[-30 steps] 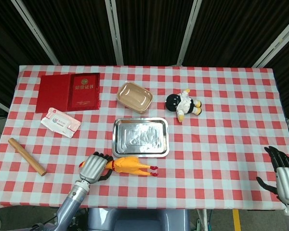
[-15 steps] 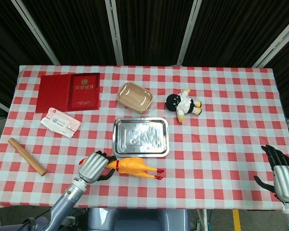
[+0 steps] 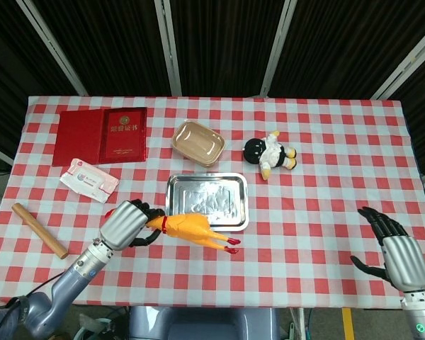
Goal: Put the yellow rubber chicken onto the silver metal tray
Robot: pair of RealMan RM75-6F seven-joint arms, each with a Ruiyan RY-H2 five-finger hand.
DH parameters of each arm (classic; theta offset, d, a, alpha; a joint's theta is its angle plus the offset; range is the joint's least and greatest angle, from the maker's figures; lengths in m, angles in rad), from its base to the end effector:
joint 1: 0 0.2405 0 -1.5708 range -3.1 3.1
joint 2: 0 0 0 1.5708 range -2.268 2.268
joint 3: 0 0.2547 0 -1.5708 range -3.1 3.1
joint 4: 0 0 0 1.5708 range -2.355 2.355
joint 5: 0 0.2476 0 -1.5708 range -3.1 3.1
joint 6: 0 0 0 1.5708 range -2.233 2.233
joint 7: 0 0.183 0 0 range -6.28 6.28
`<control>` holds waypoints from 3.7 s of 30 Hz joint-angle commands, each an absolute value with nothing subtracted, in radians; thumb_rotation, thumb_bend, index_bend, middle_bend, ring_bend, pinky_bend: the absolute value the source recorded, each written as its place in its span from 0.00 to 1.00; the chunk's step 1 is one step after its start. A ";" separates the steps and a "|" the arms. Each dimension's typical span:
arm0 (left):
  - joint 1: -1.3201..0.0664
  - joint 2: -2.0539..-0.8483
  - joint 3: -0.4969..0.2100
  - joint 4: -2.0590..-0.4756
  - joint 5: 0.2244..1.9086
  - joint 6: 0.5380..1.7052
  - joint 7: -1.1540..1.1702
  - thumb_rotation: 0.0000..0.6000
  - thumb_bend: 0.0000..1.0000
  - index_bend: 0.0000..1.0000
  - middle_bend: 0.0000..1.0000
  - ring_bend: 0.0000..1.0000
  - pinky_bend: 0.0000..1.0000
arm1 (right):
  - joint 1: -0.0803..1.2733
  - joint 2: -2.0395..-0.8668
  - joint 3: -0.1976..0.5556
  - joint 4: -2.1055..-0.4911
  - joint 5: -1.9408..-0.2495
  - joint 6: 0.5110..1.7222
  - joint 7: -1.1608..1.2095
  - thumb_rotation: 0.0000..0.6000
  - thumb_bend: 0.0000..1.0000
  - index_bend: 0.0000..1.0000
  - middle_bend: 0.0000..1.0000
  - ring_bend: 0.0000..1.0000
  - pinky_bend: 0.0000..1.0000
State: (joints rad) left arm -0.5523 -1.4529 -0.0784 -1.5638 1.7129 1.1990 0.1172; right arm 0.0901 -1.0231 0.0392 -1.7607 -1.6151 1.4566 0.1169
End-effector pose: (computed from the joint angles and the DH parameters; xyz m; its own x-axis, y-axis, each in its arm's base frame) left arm -0.1256 0.3040 -0.0301 0.3816 0.0787 0.9210 0.7216 -0.6480 -0.2437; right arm -0.2816 -0.2180 0.1251 0.2494 -0.0588 0.9666 -0.9620 -0.1296 0.2404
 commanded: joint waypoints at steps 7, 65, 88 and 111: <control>-0.668 -1.364 -0.161 -1.704 1.608 1.021 0.213 1.00 0.87 0.59 0.64 0.57 0.58 | 0.258 -0.930 0.032 -1.939 -1.699 1.244 0.333 1.00 0.19 0.09 0.15 0.18 0.23; -1.183 -1.559 -0.271 -1.883 0.822 0.994 0.968 1.00 0.86 0.59 0.65 0.57 0.58 | 0.588 -1.093 0.178 -1.986 -1.124 0.880 0.189 1.00 0.18 0.00 0.02 0.03 0.03; -1.189 -1.526 -0.226 -1.912 0.880 1.012 0.891 1.00 0.85 0.59 0.65 0.57 0.58 | 0.600 -1.159 0.200 -1.919 -1.058 0.905 0.172 1.00 0.61 0.94 0.72 0.79 0.89; -1.193 -1.533 -0.199 -1.864 0.920 1.032 0.844 1.00 0.84 0.59 0.65 0.57 0.58 | 0.583 -1.129 0.190 -1.908 -1.160 0.874 0.244 1.00 0.43 0.28 0.36 0.33 0.42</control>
State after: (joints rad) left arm -1.1927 -1.5312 -0.2001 -1.8667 0.9185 1.0300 0.8436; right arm 0.5845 -1.1430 0.1926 -1.9050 -1.1424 0.8888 0.2242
